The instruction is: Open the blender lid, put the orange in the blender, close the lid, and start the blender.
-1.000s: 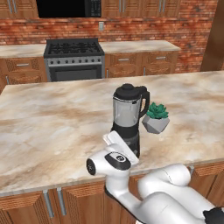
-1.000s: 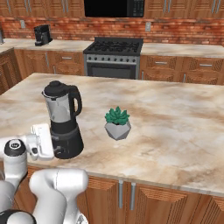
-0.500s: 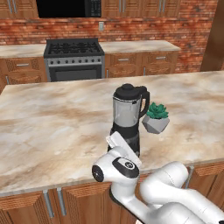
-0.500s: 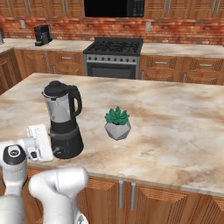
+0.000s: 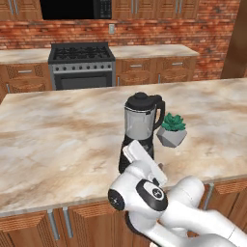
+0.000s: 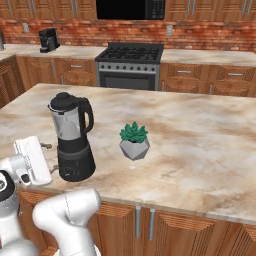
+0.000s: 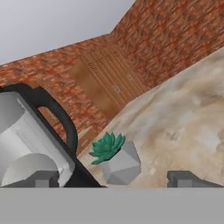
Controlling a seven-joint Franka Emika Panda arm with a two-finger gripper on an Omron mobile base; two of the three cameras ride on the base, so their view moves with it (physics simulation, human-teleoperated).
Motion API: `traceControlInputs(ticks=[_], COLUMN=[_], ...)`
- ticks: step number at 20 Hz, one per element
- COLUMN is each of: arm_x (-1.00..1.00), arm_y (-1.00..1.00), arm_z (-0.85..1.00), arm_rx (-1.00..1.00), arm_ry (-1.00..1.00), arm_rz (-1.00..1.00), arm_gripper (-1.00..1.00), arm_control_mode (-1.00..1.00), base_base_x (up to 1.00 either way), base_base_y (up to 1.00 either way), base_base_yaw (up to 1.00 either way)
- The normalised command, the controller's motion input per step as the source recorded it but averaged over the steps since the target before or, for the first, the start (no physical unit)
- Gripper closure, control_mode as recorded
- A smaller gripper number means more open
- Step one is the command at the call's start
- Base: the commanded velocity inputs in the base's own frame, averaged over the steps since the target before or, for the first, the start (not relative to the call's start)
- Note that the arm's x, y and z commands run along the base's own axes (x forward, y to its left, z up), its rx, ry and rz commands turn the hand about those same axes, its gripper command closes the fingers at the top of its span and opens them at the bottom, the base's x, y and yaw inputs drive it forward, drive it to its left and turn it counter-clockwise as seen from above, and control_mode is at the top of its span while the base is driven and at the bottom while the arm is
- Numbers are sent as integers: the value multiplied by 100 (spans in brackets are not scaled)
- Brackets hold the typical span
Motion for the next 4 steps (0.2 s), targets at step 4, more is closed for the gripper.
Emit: traceControlInputs(ticks=[4], arm_x=[-53], arm_y=[11], arm_z=[56], arm_rx=[-3], arm_ry=[-2], arm_rz=[0], arm_gripper=[-100], arm_control_mode=[-100], base_base_x=[0], base_base_y=[0], base_base_yaw=[0])
